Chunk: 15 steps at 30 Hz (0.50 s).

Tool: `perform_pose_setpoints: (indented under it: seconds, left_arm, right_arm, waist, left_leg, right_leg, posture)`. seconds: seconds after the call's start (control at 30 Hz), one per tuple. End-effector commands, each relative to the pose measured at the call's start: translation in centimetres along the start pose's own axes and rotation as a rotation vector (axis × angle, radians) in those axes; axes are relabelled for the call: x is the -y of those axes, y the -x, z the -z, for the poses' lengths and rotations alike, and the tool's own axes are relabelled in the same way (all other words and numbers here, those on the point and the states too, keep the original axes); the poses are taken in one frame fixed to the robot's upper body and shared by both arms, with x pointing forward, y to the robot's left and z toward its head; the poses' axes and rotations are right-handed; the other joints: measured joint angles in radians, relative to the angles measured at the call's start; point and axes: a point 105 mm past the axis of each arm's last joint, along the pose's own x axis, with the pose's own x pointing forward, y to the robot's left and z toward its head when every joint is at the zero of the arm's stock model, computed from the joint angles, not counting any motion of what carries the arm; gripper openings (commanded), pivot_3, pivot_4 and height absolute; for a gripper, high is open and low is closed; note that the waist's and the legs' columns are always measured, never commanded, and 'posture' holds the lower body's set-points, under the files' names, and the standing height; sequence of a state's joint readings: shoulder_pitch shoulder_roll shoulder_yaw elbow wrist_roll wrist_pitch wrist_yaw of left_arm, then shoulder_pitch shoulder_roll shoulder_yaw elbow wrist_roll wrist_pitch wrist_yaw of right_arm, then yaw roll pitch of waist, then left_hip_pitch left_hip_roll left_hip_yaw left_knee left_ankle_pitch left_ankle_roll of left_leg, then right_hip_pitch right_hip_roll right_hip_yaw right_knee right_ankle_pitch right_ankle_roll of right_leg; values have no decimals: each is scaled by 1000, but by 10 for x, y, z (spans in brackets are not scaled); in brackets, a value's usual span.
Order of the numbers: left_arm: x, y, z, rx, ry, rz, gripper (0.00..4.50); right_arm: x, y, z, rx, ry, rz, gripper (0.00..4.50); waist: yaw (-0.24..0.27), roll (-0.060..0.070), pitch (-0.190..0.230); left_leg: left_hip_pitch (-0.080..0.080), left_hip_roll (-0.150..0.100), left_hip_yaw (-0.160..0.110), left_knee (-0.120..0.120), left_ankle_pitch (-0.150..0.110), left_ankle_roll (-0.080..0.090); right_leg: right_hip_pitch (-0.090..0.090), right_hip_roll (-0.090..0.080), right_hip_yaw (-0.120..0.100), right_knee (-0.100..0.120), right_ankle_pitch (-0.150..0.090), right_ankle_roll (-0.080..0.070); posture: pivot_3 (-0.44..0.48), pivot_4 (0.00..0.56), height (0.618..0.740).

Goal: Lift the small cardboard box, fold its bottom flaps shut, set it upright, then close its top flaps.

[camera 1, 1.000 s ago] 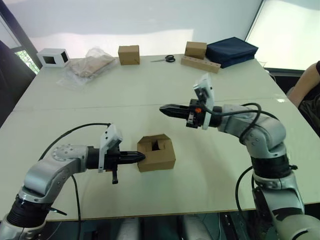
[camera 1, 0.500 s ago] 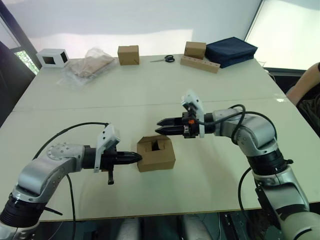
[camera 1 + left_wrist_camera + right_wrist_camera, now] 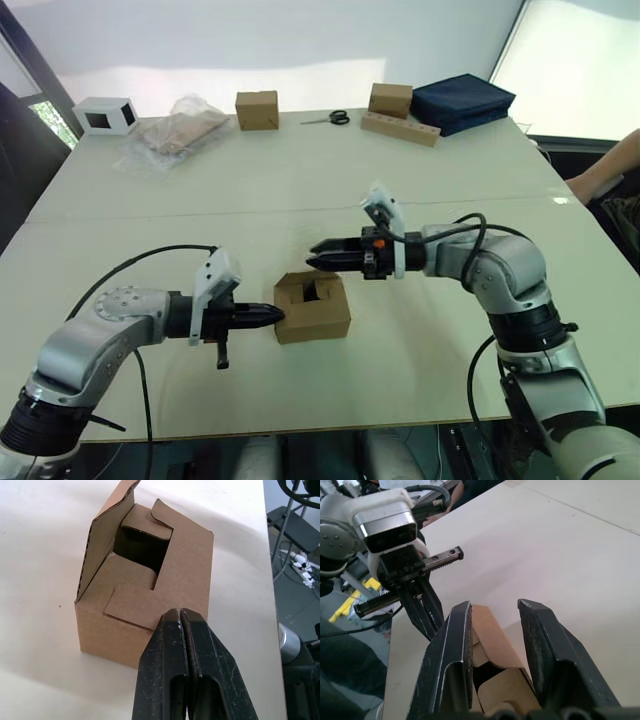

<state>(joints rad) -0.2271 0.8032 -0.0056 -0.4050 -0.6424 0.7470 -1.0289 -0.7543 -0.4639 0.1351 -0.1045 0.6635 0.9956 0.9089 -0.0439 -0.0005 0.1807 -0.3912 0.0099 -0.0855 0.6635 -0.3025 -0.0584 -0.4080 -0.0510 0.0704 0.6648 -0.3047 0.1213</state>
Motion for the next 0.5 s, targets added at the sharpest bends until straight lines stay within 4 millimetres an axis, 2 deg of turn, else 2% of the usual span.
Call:
perform_pose_setpoints:
  seconds: [0.03, 0.07, 0.1, 0.17, 0.23, 0.43, 0.5]
  left_arm:
    - [0, 0, -4, 7, -28, -2, 0]
    - [0, 0, -4, 6, -28, -2, 0]
    - [0, 0, -4, 7, -28, -2, 0]
    - [0, 0, -5, 8, -28, -2, 0]
    - [-1, 0, -5, 9, -28, -2, 0]
    - [-1, 0, -5, 10, -26, -4, 0]
    - [-1, 0, -5, 10, -25, -3, 0]
  right_arm:
    - [-1, 1, -12, 47, 22, 15, 1449]
    - [1, 1, -12, 51, 19, 23, 1449]
    - [2, 1, -13, 53, 18, 28, 1216]
    - [2, 1, -13, 55, 19, 32, 733]
    - [3, 0, -12, 51, 21, 38, 42]
    - [0, -2, -1, -9, 62, 30, 42]
    - [1, -4, 8, -58, 71, 37, 42]
  waist:
    - [0, 0, 0]
    - [0, 0, 0]
    - [1, 0, 0]
    - [1, 0, 0]
    - [0, 0, 0]
    - [0, 0, 0]
    - [0, 0, 0]
  left_leg:
    - [0, 0, 0, 0, 0, 0]
    - [0, 0, 0, 0, 0, 0]
    - [0, 0, 0, 0, 0, 0]
    - [0, 0, 0, 0, 0, 0]
    - [0, 0, 0, 0, 0, 0]
    - [0, 0, 0, 0, 0, 0]
    - [0, 0, 0, 0, 0, 0]
  right_leg:
    - [0, 0, 0, 0, 0, 0]
    - [0, 0, 0, 0, 0, 0]
    - [0, 0, 0, 0, 0, 0]
    - [0, 0, 0, 0, 0, 0]
    - [0, 0, 0, 0, 0, 0]
    - [0, 0, 0, 0, 0, 0]
    - [0, 0, 0, 0, 0, 0]
  posture:
    - [0, 150, 740]
    - [0, 150, 740]
    - [0, 150, 740]
    - [0, 150, 740]
    - [0, 150, 740]
    - [0, 150, 740]
    - [0, 150, 740]
